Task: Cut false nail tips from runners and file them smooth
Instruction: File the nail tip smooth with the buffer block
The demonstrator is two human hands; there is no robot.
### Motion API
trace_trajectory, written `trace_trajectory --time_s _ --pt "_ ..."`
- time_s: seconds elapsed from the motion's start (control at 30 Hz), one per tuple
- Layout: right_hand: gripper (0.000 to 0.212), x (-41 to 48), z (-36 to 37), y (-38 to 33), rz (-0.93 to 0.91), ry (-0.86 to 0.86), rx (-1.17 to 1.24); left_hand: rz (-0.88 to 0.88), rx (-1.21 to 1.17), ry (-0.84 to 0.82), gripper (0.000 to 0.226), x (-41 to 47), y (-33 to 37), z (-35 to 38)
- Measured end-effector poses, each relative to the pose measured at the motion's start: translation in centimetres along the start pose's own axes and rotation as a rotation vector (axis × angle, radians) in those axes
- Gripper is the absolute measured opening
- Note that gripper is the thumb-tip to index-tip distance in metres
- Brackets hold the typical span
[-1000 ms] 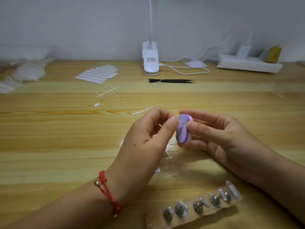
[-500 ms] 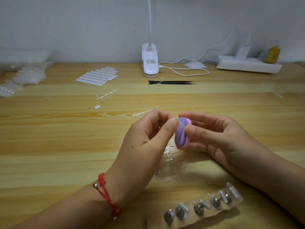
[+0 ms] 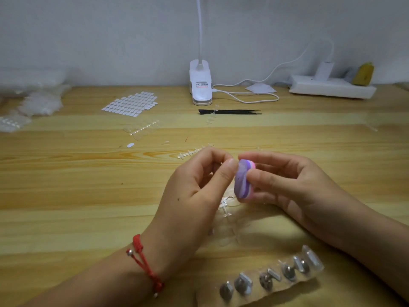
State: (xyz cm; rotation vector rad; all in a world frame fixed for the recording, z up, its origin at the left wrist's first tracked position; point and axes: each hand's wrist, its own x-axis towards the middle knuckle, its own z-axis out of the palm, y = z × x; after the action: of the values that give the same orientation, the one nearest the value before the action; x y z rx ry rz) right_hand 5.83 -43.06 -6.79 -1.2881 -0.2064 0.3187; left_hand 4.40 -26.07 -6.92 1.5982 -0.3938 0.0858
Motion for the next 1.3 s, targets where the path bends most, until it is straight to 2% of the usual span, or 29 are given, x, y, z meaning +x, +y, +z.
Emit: trace_trajectory --time_s 0.1,0.23,0.37,0.47,0.6,0.73,0.83,0.97,1.1,1.23,1.3 --pt "0.03 0.08 -0.26 -0.07 -0.014 0.034 0.066 0.006 0.005 -0.013 0.015 -0.02 0.09 0.08" --pt "0.031 -0.14 -0.07 -0.22 0.015 -0.051 -0.037 -0.008 -0.002 0.006 0.018 0.0 0.13 -0.01" --pt "0.023 -0.02 -0.13 -0.11 -0.002 0.027 0.037 -0.03 0.003 0.003 0.017 0.1 0.04 0.01" --pt "0.025 -0.16 0.13 -0.12 0.007 -0.013 -0.056 -0.027 -0.001 0.012 0.016 0.1 0.01 -0.06" --pt "0.019 -0.04 -0.09 -0.16 0.005 0.05 0.076 -0.037 0.014 -0.023 0.016 0.0 0.06 0.01" --pt "0.023 -0.18 0.24 -0.19 0.011 -0.014 -0.021 -0.042 -0.012 0.003 0.016 0.09 -0.01 -0.12" --pt "0.022 -0.09 -0.02 -0.22 0.004 0.05 0.066 -0.051 0.005 -0.032 0.016 0.06 -0.11 -0.06" --pt "0.027 -0.16 0.29 -0.15 0.01 -0.002 -0.024 -0.094 -0.034 0.008 0.016 0.1 -0.23 -0.19" --pt "0.021 0.06 -0.06 -0.16 0.01 0.068 0.113 -0.101 -0.022 0.024 0.015 0.16 -0.16 -0.11" --pt "0.027 -0.06 0.23 -0.09 0.023 0.01 -0.004 -0.107 -0.032 0.046 0.017 0.15 -0.26 -0.24" --pt "0.026 0.06 0.09 -0.03 0.005 0.055 0.057 -0.104 -0.021 0.022 0.017 0.12 -0.23 -0.11"
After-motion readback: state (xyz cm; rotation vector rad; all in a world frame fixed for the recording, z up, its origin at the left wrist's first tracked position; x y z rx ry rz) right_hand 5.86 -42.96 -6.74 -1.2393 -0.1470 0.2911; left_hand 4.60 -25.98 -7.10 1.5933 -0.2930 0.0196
